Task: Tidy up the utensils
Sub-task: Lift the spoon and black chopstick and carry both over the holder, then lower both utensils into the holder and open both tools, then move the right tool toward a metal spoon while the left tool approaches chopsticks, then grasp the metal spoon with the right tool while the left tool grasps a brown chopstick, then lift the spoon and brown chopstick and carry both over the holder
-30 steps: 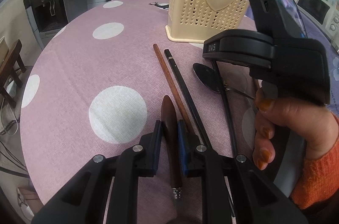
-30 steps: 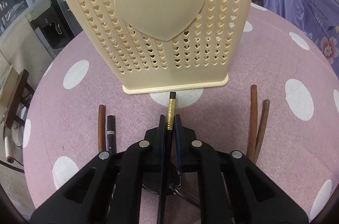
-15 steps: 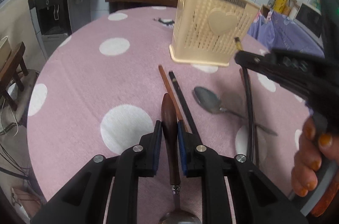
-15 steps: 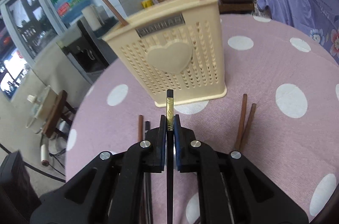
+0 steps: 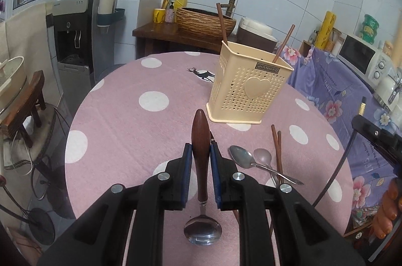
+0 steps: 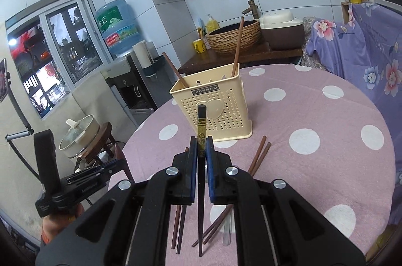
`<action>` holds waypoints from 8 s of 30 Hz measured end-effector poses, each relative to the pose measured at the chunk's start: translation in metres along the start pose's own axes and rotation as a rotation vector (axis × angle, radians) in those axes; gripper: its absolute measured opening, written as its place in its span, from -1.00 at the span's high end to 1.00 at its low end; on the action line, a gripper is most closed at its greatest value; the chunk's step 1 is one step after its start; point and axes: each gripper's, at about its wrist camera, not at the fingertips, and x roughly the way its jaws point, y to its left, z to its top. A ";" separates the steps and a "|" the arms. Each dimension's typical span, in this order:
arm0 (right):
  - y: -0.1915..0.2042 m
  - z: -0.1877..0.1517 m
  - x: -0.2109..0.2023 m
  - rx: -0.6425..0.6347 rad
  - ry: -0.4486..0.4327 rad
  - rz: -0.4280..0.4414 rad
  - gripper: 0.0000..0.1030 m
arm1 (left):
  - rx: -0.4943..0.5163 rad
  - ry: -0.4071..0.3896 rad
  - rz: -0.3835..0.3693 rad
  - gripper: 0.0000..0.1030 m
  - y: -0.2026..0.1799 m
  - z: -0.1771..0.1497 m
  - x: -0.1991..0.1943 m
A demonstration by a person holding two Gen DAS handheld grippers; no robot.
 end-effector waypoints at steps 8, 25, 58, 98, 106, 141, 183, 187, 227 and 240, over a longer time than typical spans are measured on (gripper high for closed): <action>0.001 -0.001 -0.009 -0.008 0.002 0.029 0.85 | 0.002 -0.037 -0.015 0.70 0.005 0.001 -0.014; 0.020 0.020 -0.012 -0.053 -0.008 0.079 0.85 | 0.017 -0.107 -0.028 0.70 0.007 0.029 -0.017; 0.018 0.179 0.088 -0.135 -0.246 -0.204 0.85 | 0.036 -0.239 -0.081 0.70 -0.067 0.175 0.055; 0.007 0.013 0.091 -0.307 0.072 -0.023 -0.13 | -0.016 0.011 0.011 -0.73 0.018 0.026 0.039; 0.011 -0.046 0.135 -0.417 0.351 0.046 -0.13 | -0.032 0.111 0.017 -0.69 0.036 -0.019 0.044; 0.010 -0.017 0.167 -0.357 0.369 0.089 0.25 | 0.009 0.149 -0.004 -0.67 0.014 -0.033 0.051; -0.024 -0.019 0.028 -0.074 -0.011 0.012 0.27 | 0.060 0.272 0.106 0.72 -0.024 -0.007 0.140; -0.021 -0.019 0.026 -0.069 -0.024 0.009 0.27 | 0.055 0.278 0.127 0.79 -0.025 0.002 0.151; -0.010 -0.012 0.020 -0.044 -0.041 0.032 0.27 | -0.051 -0.141 -0.081 0.85 0.002 0.054 -0.017; 0.005 0.011 0.028 -0.087 -0.049 0.052 0.27 | -0.030 -0.190 -0.138 0.85 -0.002 0.082 -0.028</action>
